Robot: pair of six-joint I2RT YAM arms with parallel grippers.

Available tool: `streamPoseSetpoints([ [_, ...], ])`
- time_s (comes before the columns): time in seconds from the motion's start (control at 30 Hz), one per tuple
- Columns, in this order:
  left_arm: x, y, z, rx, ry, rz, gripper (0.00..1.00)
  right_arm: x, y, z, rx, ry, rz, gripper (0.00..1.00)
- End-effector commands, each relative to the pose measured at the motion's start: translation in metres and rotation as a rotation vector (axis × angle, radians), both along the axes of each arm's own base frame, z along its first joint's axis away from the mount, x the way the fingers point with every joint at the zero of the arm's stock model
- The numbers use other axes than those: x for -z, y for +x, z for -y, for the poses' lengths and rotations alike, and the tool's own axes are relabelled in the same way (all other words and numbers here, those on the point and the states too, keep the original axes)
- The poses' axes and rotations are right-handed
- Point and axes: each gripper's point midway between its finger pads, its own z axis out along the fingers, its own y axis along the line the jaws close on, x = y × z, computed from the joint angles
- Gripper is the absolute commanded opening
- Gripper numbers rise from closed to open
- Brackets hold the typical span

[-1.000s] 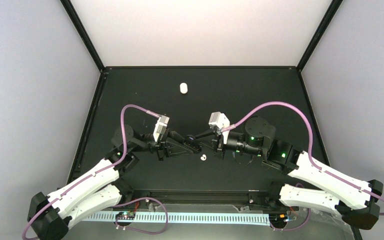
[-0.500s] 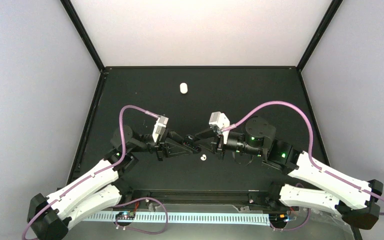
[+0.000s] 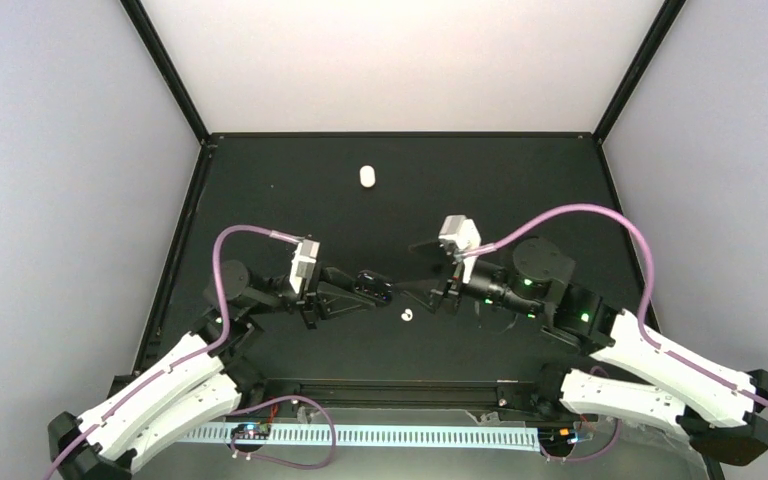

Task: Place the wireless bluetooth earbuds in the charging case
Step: Adjust the earbud at the center of the board.

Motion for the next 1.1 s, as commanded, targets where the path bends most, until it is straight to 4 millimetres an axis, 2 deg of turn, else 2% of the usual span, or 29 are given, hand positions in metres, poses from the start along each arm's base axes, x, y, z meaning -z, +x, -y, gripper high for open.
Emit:
streamPoseSetpoints([
  [0.0,-0.004,0.001,-0.013,-0.105,0.006,0.07,0.02,-0.044,0.009,0.036,0.149,0.132,0.041,0.76],
  [0.07,-0.005,0.001,-0.018,-0.142,0.009,0.096,0.02,-0.039,0.02,0.048,0.237,0.13,0.026,0.79],
  [0.13,-0.007,-0.002,-0.024,-0.166,0.008,0.13,0.02,-0.021,0.038,0.058,0.347,0.102,-0.016,0.79],
  [0.23,-0.009,-0.006,-0.028,-0.179,0.009,0.171,0.02,0.024,0.071,0.069,0.49,0.05,-0.152,0.79],
  [0.37,-0.013,-0.011,-0.033,-0.185,0.007,0.206,0.01,0.083,0.109,0.086,0.634,0.07,-0.345,0.78],
  [0.57,-0.024,-0.017,-0.038,-0.193,0.027,0.256,0.02,0.162,0.153,0.105,0.782,0.045,-0.533,0.71],
  [0.63,-0.024,-0.018,-0.037,-0.193,0.032,0.266,0.02,0.189,0.164,0.107,0.81,0.019,-0.584,0.68],
  [0.77,-0.015,-0.015,-0.035,-0.186,0.043,0.255,0.02,0.234,0.176,0.098,0.811,-0.049,-0.674,0.64],
  [0.87,-0.015,-0.018,-0.035,-0.175,0.042,0.256,0.02,0.257,0.183,0.093,0.821,-0.078,-0.715,0.63],
  [1.07,-0.013,-0.017,-0.035,-0.175,0.053,0.259,0.02,0.29,0.199,0.093,0.848,-0.072,-0.801,0.64],
])
